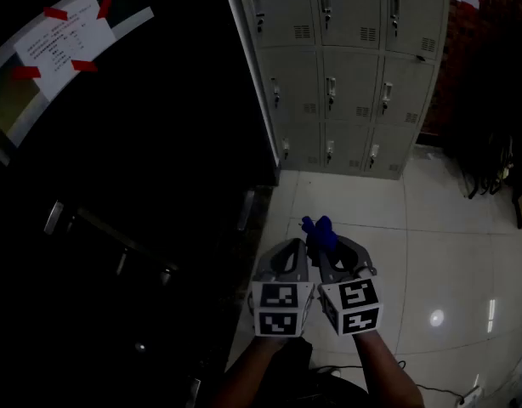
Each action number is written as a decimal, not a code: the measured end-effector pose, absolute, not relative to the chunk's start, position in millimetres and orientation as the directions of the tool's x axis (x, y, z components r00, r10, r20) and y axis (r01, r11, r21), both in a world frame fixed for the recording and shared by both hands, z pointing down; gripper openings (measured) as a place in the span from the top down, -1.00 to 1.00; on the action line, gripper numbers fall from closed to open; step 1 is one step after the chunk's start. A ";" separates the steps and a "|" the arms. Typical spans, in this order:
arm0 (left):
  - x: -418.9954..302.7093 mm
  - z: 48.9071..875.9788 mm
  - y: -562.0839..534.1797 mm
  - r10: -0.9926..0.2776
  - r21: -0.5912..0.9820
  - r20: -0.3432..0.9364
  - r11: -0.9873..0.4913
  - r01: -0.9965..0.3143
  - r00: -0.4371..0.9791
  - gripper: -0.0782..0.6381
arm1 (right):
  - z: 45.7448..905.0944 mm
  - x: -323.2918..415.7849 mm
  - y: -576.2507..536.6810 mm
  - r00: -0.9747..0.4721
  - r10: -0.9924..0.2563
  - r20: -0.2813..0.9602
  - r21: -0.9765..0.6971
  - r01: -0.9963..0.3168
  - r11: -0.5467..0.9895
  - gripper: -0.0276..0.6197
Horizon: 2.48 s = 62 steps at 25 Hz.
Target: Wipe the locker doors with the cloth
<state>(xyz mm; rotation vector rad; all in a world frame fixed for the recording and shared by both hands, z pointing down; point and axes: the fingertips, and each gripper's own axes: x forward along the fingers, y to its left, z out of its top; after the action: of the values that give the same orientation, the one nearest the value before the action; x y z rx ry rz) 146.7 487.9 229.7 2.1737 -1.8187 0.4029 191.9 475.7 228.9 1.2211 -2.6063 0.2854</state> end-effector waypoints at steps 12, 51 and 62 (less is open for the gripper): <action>48.2 195.2 373.1 -0.920 0.039 0.328 -0.211 -0.977 0.212 0.77 | 202.0 89.6 371.0 -0.597 -0.752 0.280 -0.050 -0.791 0.610 0.74; -16.9 205.6 12.7 -0.930 0.001 0.356 -0.102 -0.995 0.096 0.77 | 209.9 23.5 -1.9 -0.684 -0.679 0.267 -0.105 -0.721 0.684 0.74; -50.3 215.7 -45.1 -0.934 0.013 0.343 -0.100 -0.995 0.098 0.77 | 212.9 -12.6 -66.5 -0.691 -0.684 0.236 -0.074 -0.714 0.696 0.74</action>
<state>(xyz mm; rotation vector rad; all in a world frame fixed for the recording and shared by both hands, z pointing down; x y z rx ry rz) -50.3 -45.1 215.7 2.1340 -1.9259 0.3653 -12.6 -66.5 212.9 1.1311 -2.7150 0.2377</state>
